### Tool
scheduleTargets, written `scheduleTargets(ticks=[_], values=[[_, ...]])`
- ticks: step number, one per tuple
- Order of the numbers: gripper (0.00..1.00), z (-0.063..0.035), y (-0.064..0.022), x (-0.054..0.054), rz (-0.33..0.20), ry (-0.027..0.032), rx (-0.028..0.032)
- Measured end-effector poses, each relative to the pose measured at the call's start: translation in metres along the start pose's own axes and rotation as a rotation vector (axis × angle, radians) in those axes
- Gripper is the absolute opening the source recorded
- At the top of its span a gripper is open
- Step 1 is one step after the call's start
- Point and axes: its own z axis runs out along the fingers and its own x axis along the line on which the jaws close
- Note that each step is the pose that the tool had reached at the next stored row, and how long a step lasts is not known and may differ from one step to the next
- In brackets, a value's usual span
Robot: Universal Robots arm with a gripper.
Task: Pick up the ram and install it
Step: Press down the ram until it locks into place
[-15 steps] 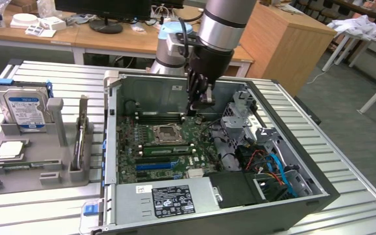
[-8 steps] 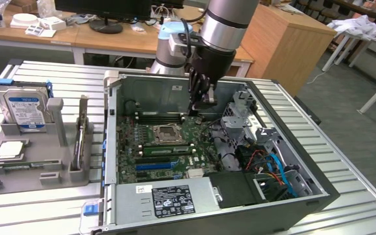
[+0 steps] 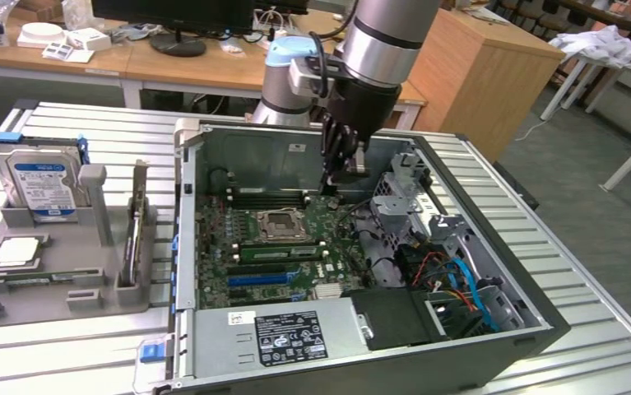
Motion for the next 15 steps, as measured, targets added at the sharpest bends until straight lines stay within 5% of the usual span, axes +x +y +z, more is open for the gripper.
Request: scheduleTargets(ticks=[15], values=[[0.11, -0.0005, -0.0107, -0.0001, 0.000, -0.0001, 0.0000]])
